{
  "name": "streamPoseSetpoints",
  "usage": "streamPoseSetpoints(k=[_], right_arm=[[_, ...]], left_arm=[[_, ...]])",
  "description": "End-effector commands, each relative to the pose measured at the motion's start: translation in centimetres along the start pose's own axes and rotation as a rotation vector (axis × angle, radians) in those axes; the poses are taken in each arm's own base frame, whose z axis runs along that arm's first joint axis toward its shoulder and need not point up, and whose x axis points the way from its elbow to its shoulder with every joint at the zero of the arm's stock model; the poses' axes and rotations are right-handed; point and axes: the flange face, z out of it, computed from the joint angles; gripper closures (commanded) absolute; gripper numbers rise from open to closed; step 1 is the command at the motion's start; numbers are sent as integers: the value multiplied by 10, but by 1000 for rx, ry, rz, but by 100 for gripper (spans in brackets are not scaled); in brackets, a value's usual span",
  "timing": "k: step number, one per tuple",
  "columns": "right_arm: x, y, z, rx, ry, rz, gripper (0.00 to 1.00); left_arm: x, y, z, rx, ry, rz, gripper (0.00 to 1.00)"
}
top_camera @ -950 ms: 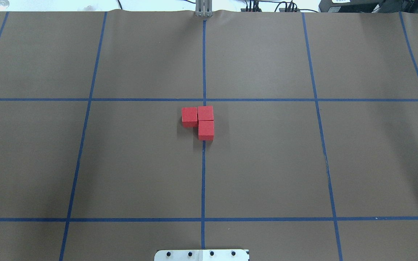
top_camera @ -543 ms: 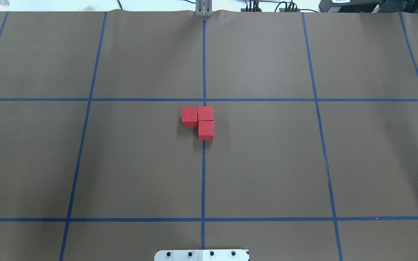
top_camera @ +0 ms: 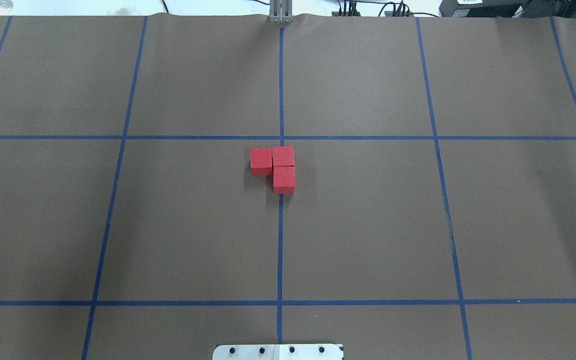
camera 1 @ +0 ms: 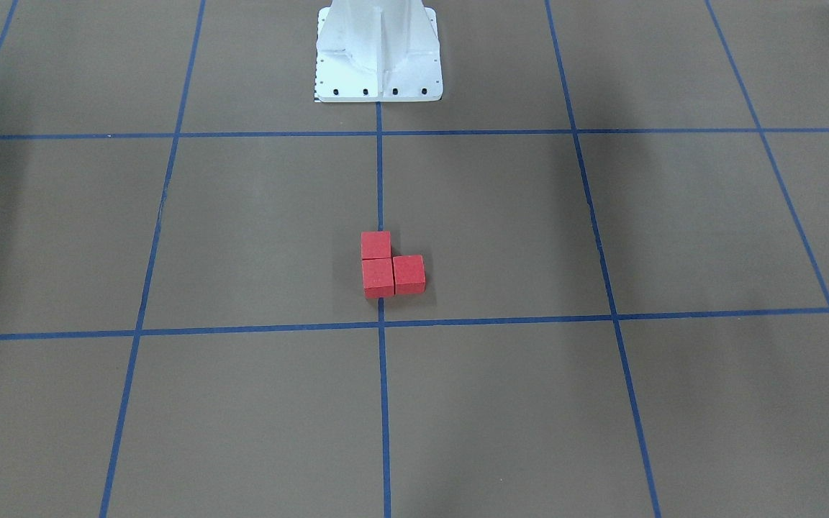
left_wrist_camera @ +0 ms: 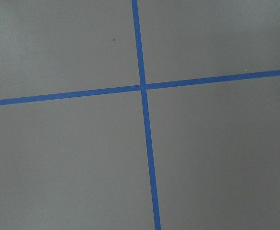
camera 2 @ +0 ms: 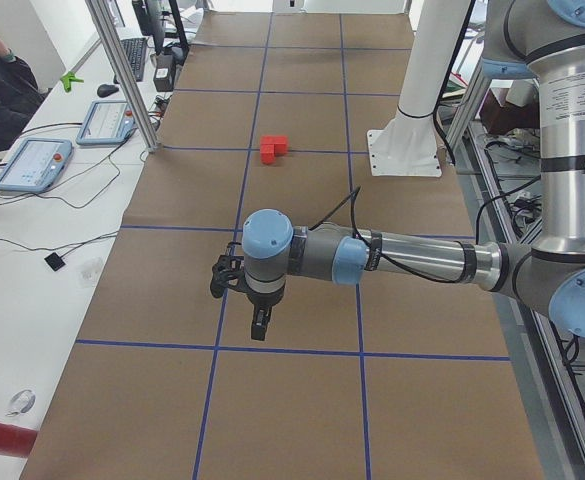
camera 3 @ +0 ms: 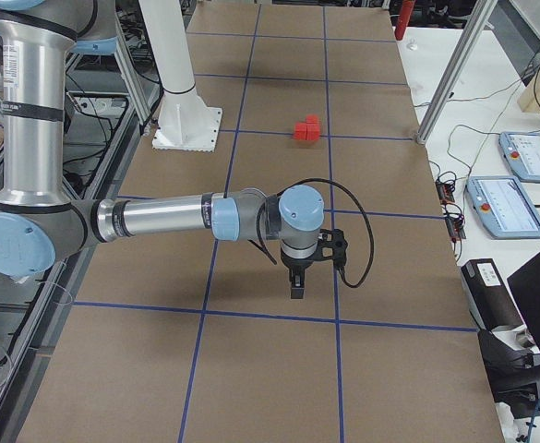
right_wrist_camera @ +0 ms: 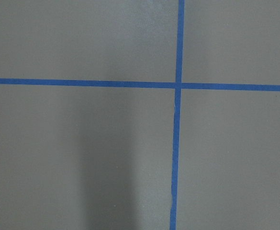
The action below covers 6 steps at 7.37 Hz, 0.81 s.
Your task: Form red blocks into L shape at center
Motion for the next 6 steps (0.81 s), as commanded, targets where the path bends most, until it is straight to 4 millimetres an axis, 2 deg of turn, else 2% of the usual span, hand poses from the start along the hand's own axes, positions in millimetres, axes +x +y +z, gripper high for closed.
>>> streamPoseSetpoints(k=[1,6], right_arm=[[3,3,1,-2,0,-11,1],[2,3,0,-1,-1,-12,1]], left_arm=[[-2,1,2,-5,-2,-4,0],[-8,0,8,-16,-2,-14,0]])
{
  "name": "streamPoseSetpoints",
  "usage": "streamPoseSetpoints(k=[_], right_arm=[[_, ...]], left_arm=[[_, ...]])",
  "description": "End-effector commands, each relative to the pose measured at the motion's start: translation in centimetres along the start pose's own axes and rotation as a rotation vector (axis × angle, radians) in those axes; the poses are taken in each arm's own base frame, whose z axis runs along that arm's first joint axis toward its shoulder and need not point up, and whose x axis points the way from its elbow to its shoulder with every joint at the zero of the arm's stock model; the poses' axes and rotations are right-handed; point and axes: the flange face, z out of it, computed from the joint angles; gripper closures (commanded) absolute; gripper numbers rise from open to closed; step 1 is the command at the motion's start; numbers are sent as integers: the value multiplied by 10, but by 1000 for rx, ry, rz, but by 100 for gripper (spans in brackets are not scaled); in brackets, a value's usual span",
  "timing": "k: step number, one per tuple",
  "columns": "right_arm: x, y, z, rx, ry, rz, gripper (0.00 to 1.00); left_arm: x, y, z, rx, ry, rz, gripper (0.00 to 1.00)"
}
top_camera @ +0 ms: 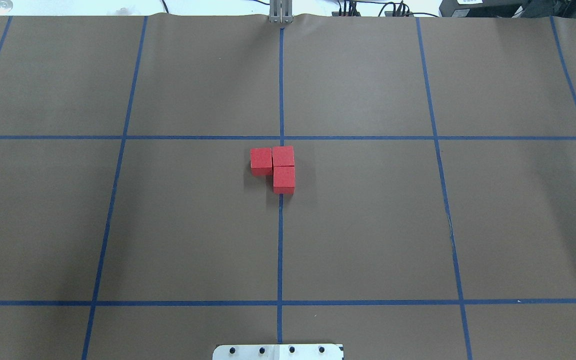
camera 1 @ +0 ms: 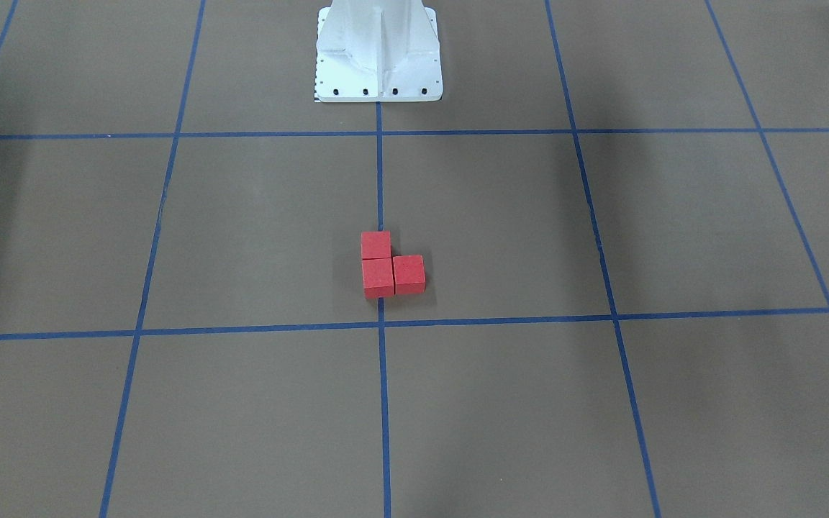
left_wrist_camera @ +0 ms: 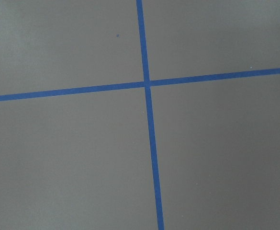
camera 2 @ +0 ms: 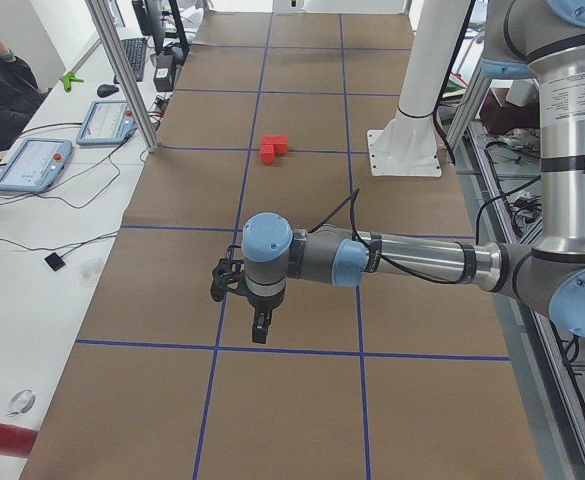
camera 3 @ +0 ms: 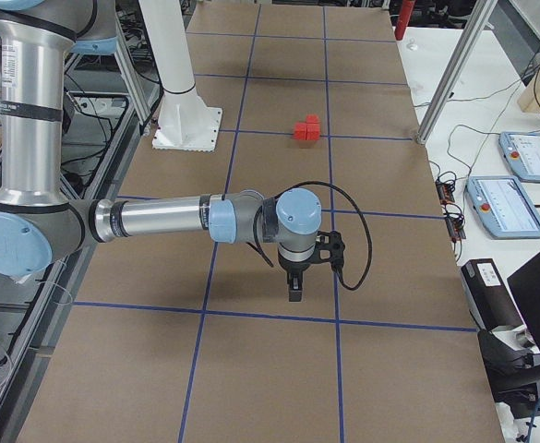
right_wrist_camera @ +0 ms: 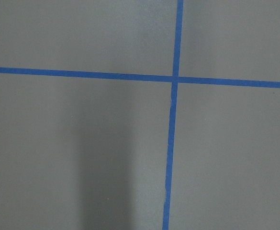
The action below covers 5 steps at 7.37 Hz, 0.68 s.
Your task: Form red blocks into L shape at center
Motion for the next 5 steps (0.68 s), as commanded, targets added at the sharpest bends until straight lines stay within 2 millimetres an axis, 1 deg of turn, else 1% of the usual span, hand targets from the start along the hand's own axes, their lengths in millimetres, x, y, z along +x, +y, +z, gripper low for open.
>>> streamPoseSetpoints(k=[1,4,5], right_arm=[[0,0,0,0,0,0,1],[-2,0,-2,4,0,-3,1],[-6,-1,-5,11,-1,-11,1]], left_arm=[[-2,-1,2,-3,0,-3,0],[0,-3,1,3,2,9,0],[-2,-3,3,-4,0,8,0]])
